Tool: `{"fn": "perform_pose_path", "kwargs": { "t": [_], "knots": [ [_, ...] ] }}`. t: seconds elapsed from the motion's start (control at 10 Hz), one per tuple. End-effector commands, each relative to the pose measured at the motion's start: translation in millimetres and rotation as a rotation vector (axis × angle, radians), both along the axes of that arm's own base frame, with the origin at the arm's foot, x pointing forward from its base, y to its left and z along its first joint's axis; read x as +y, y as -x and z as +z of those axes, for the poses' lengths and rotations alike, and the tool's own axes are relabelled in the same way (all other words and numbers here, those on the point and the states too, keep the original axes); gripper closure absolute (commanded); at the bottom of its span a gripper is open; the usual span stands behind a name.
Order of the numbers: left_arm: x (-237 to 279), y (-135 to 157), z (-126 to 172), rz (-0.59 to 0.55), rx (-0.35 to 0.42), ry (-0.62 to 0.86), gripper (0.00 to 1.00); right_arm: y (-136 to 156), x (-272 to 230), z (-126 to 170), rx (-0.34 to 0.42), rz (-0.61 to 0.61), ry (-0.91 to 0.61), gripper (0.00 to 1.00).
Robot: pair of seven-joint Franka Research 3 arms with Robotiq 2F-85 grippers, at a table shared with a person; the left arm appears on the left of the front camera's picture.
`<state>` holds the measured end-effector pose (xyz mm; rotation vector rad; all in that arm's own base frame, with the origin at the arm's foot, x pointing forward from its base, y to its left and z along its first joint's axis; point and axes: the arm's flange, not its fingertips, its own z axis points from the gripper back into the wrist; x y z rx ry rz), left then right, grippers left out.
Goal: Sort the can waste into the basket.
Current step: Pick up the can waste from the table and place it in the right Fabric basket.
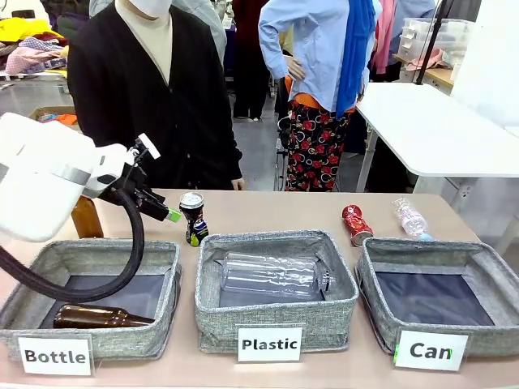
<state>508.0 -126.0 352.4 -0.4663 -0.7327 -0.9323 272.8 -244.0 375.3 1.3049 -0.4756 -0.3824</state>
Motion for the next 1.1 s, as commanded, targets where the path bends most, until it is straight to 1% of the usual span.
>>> {"fn": "perform_pose_path", "kwargs": {
  "t": [0.0, 0.2, 0.3, 0.7, 1.0],
  "knots": [
    [-7.7, -22.7, -6.5, -0.011, 0.043, 0.002, 0.00, -0.7, 1.3, -1.0, -0.035, -0.005, 0.001, 0.00],
    [-16.6, -38.4, -14.9, -0.003, 0.019, 0.031, 0.00, -0.7, 1.3, -1.0, -0.035, -0.005, 0.001, 0.00],
    [-21.2, -43.0, -18.0, -0.028, 0.022, 0.039, 0.00, -0.7, 1.3, -1.0, -0.035, -0.005, 0.001, 0.00],
    [-27.9, -46.2, -29.1, -0.088, 0.080, 0.027, 0.00, -0.7, 1.3, -1.0, -0.035, -0.005, 0.001, 0.00],
    [-37.0, -48.9, -38.2, -0.179, 0.093, 0.063, 0.00, -0.7, 1.3, -1.0, -0.035, -0.005, 0.001, 0.00]
  ]
}}
